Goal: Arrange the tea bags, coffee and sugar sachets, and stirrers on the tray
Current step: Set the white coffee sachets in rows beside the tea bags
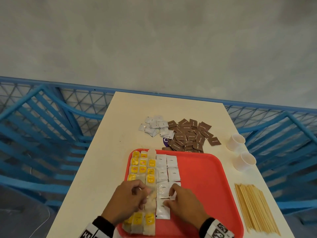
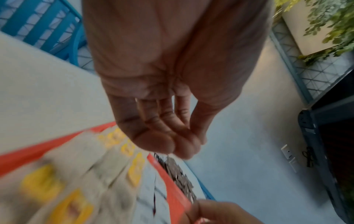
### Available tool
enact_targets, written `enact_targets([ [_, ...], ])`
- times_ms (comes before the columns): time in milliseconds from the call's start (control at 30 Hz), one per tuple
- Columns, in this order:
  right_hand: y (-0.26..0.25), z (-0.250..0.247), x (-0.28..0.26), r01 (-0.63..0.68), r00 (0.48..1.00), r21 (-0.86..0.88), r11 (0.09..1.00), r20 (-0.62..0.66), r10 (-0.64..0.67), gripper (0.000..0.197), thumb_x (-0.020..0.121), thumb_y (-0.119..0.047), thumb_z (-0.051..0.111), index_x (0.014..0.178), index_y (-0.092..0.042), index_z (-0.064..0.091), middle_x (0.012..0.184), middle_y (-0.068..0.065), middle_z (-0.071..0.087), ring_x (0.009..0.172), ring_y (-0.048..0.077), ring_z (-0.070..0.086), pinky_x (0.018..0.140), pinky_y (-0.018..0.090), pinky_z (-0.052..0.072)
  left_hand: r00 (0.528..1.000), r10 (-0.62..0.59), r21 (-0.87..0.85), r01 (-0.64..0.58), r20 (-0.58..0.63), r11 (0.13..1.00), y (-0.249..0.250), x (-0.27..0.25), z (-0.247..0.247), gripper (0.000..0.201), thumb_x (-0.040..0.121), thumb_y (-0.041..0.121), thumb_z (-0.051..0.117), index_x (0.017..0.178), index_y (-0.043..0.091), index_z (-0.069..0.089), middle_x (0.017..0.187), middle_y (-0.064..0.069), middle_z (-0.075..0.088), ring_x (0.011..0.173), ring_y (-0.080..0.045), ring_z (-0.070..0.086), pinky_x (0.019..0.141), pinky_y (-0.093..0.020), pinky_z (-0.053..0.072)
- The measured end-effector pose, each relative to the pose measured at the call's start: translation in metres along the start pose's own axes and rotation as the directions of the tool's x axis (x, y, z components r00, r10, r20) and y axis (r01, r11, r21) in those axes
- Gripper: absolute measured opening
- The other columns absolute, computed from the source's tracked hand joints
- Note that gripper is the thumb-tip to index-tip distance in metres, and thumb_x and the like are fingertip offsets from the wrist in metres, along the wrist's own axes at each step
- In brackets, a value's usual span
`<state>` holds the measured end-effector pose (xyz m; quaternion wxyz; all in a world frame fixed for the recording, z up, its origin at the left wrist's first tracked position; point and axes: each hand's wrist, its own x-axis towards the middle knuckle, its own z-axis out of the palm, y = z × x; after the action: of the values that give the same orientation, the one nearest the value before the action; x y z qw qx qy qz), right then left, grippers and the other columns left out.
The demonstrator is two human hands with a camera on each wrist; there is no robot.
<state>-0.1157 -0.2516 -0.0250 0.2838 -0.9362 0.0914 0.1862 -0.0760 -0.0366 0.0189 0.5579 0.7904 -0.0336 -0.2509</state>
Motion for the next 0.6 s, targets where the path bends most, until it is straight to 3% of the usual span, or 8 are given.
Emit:
enact_targets([
  [100, -0.011, -0.051, 0.02, 0.026, 1.0, 0.016, 1.0, 0.011, -0.026, 0.021, 0.085, -0.045, 0.071, 0.085, -0.027, 0.06, 0.079, -0.011, 0.061, 0.068, 0.001, 0.056, 0.061, 0.014, 0.041, 0.994, 0.086, 0.145, -0.076, -0.065, 0.987, 0.022, 0.024, -0.031, 0.024, 0.09, 0.032, 0.07, 0.072, 0.017, 0.07, 0.053, -0.001, 0.059, 0.046, -0.008, 0.05, 0.049, -0.018, 0.042],
  [167, -0.025, -0.089, 0.041, 0.062, 0.998, 0.004, 0.998, 0.022, -0.062, 0.02, 0.088, -0.04, 0.072, 0.083, -0.022, 0.064, 0.079, -0.011, 0.061, 0.066, -0.001, 0.055, 0.058, 0.012, 0.036, 0.975, 0.159, 0.271, -0.113, -0.153, 0.956, 0.037, 0.051, -0.051, 0.028, 0.089, 0.04, 0.069, 0.068, 0.02, 0.068, 0.05, 0.004, 0.053, 0.045, -0.003, 0.044, 0.049, -0.015, 0.036],
  [267, -0.042, -0.131, 0.091, 0.038, 0.996, -0.01, 0.999, 0.076, -0.037, 0.02, 0.09, -0.031, 0.07, 0.082, -0.014, 0.064, 0.083, -0.014, 0.061, 0.071, -0.003, 0.053, 0.062, 0.013, 0.038, 0.964, 0.144, 0.362, -0.056, -0.222, 0.931, 0.046, 0.097, -0.071, 0.027, 0.091, 0.043, 0.066, 0.075, 0.022, 0.07, 0.059, 0.007, 0.058, 0.056, -0.007, 0.05, 0.057, -0.023, 0.04],
  [400, -0.05, -0.145, 0.178, 0.021, 0.998, -0.118, 0.993, 0.054, -0.015, 0.025, 0.088, -0.03, 0.07, 0.079, -0.008, 0.066, 0.093, 0.015, 0.073, 0.067, 0.014, 0.057, 0.059, 0.023, 0.047, 0.982, 0.0, 0.352, 0.068, -0.189, 0.934, 0.033, 0.143, -0.073, 0.027, 0.092, 0.041, 0.066, 0.08, 0.018, 0.071, 0.066, 0.006, 0.062, 0.058, -0.008, 0.053, 0.058, -0.026, 0.042],
  [500, -0.059, -0.138, 0.228, 0.028, 0.999, -0.192, 0.981, 0.035, -0.022, 0.034, 0.092, -0.029, 0.064, 0.096, 0.005, 0.07, 0.105, 0.016, 0.071, 0.094, 0.025, 0.067, 0.082, 0.034, 0.057, 0.987, -0.031, 0.403, 0.093, -0.158, 0.91, 0.024, 0.166, -0.072, 0.026, 0.092, 0.041, 0.066, 0.083, 0.017, 0.071, 0.063, 0.007, 0.064, 0.057, -0.006, 0.056, 0.055, -0.021, 0.043],
  [600, -0.061, -0.13, 0.275, 0.028, 0.999, -0.224, 0.974, -0.031, -0.035, 0.029, 0.093, -0.023, 0.058, 0.107, 0.0, 0.065, 0.114, 0.015, 0.067, 0.104, 0.029, 0.064, 0.087, 0.037, 0.055, 0.992, -0.07, 0.465, 0.112, -0.107, 0.878, 0.021, 0.191, -0.073, 0.026, 0.092, 0.042, 0.065, 0.084, 0.018, 0.071, 0.065, 0.005, 0.067, 0.059, -0.007, 0.059, 0.064, -0.024, 0.049],
])
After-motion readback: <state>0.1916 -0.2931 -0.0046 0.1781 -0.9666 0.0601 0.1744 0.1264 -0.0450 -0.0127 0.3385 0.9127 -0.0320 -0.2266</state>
